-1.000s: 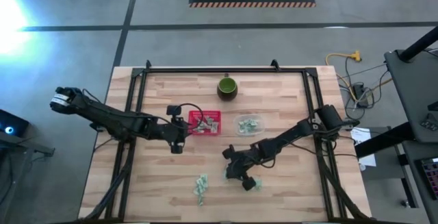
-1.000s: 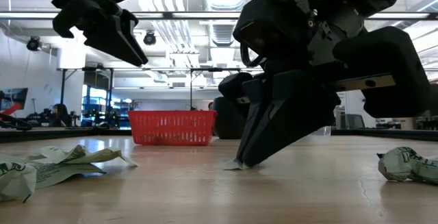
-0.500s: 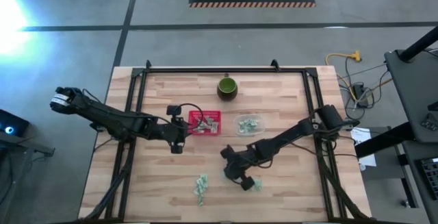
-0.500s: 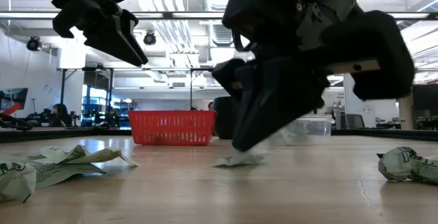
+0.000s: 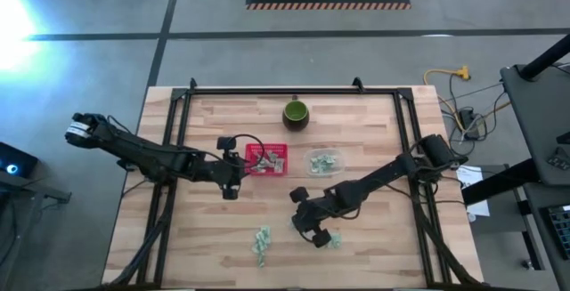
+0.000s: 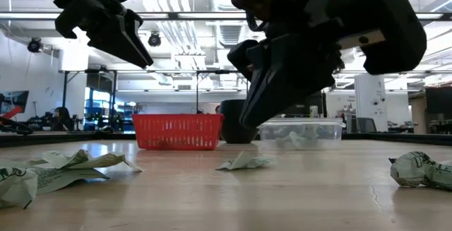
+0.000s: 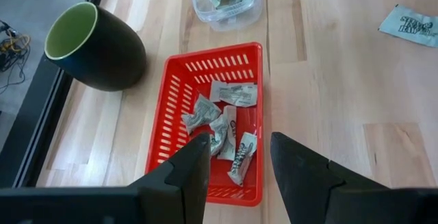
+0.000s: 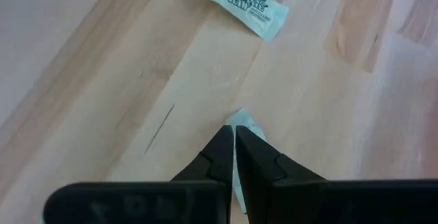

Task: Pick and place items into bin
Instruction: Put the stevia packet into the transparent bin

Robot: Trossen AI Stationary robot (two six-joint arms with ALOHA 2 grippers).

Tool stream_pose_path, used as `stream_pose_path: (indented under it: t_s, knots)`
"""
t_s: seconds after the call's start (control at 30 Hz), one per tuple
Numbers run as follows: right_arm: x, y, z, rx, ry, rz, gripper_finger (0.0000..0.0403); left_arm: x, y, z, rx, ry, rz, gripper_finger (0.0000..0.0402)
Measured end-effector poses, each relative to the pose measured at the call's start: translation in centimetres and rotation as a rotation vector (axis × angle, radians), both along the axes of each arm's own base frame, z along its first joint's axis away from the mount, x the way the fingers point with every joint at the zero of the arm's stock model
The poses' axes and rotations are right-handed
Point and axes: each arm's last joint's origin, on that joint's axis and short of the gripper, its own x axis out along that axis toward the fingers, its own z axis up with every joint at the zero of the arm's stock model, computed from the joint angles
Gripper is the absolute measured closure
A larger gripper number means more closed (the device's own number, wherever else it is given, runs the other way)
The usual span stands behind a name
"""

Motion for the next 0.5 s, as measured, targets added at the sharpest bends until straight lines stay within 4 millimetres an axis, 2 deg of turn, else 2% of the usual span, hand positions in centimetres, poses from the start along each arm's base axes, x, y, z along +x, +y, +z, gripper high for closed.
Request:
stream_pose_path:
  t_s: [0.17, 0.5]
  knots:
    - [-0.2, -0.1, -0.6, 0.006, 0.024, -0.018, 0.0370, 0.0, 0.0, 0.0, 0.000, -0.002, 0.000, 0.0264]
    - [-0.2, -0.4, -1.1, 0.022, 0.021, -0.042, 0.0258, 0.0, 0.0, 0.0, -0.001, -0.005, 0.000, 0.0264]
